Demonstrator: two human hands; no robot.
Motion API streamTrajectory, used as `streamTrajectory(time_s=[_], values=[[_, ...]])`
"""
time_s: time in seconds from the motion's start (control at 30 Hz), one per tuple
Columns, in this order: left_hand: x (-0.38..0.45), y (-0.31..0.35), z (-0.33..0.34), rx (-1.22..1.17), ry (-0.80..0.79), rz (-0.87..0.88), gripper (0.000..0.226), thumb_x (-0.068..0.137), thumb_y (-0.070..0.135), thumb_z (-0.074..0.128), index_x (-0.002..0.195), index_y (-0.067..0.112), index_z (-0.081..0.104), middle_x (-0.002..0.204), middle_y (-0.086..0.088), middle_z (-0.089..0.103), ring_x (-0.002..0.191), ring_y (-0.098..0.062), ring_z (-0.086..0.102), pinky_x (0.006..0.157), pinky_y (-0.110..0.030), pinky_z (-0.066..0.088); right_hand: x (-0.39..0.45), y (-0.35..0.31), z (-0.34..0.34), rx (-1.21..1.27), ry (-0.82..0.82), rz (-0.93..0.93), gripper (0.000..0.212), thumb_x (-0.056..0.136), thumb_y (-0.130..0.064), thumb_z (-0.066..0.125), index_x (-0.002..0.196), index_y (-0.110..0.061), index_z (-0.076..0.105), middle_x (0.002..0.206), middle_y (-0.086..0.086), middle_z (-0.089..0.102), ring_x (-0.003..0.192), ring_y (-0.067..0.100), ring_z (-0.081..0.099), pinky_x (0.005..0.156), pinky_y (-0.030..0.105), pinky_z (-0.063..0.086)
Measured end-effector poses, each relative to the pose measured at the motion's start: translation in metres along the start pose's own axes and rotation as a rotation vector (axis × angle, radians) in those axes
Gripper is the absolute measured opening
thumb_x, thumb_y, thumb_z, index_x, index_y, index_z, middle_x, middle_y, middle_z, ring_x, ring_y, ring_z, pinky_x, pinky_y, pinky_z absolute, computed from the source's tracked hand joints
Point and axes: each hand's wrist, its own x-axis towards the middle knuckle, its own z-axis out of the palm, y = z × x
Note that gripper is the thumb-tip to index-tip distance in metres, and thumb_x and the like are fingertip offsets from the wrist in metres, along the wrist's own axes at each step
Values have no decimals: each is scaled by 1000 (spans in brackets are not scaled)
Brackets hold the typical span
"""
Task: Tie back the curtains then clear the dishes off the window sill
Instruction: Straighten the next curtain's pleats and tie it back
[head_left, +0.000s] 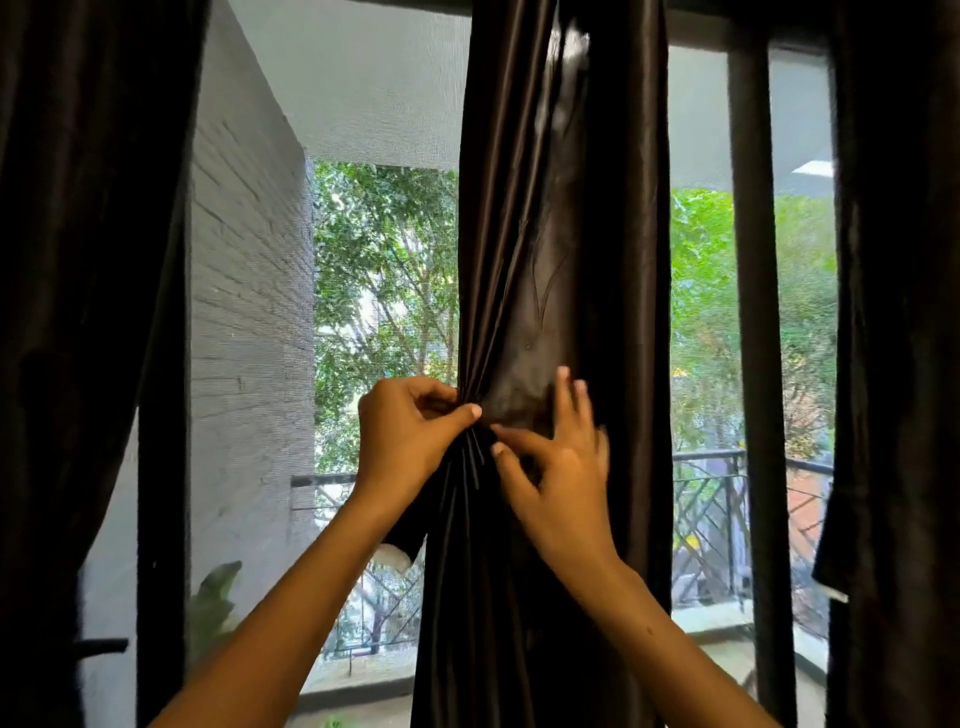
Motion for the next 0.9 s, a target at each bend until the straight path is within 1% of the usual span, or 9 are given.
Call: streamTrajectory(time_s=[0.1,0.17,0.23,0.3,0.4,0.57,0.67,0.8,0.9], values=[[-1,-3,-3,-5,-4,-8,18,65,15,85,75,11,71,69,-1,70,67,-11,69,73,-28,58,9,9,-5,22,120,261,93,80,-51,67,151,-26,13,158,13,-13,146,29,-8,113,54,9],[0,-4,-4,-11,-14,-8,18,65,15,85,75,11,71,72,-4,72,69,-14,70,76,-33,58,18,12,-8,341,22,397,110,76,-44,73,151,-17,-3,159,12,4,146,20,9,117,43,16],[-1,-3,-5,-9,-26,-5,20,65,15,85,78,7,72,73,-6,72,70,-14,70,76,-34,58,22,9,-10,585,-21,377,87,82,-24,73,150,-11,20,147,8,41,131,7,40,112,32,33],[-3,-2,-5,-3,-33,6,21,66,15,85,80,6,73,73,-5,72,70,-13,70,75,-34,58,20,6,-8,512,32,237,53,87,-3,64,137,-9,48,124,5,63,112,6,59,100,34,46],[-7,1,-4,10,-22,39,15,66,17,85,73,17,71,68,3,70,67,-7,68,72,-31,58,7,-6,-3,206,57,100,58,85,8,51,136,-20,51,101,14,71,95,27,68,83,39,53],[-11,2,-8,-10,-25,72,12,69,19,83,71,24,72,67,7,70,67,-4,68,75,-31,58,-5,-24,-5,175,-188,-32,71,84,7,42,147,-25,32,125,17,59,96,39,61,72,33,46],[-8,2,-11,-10,-44,60,13,74,21,79,81,11,77,75,0,74,72,-8,70,77,-36,58,-5,-30,-10,102,-234,-92,65,89,-3,43,148,-25,28,153,-3,31,120,32,53,90,42,49],[-6,8,-13,-23,-72,39,16,73,28,79,79,14,78,72,2,74,69,-5,70,73,-32,58,-5,-34,-12,47,-283,-90,65,83,-31,31,148,-24,29,158,-4,15,133,22,42,96,37,45],[-2,7,-13,24,-28,27,19,66,25,85,76,12,76,69,2,71,63,-3,67,68,-22,56,-4,-27,-7,85,-320,-104,70,80,-45,23,144,-23,39,160,1,4,147,14,5,118,37,18]])
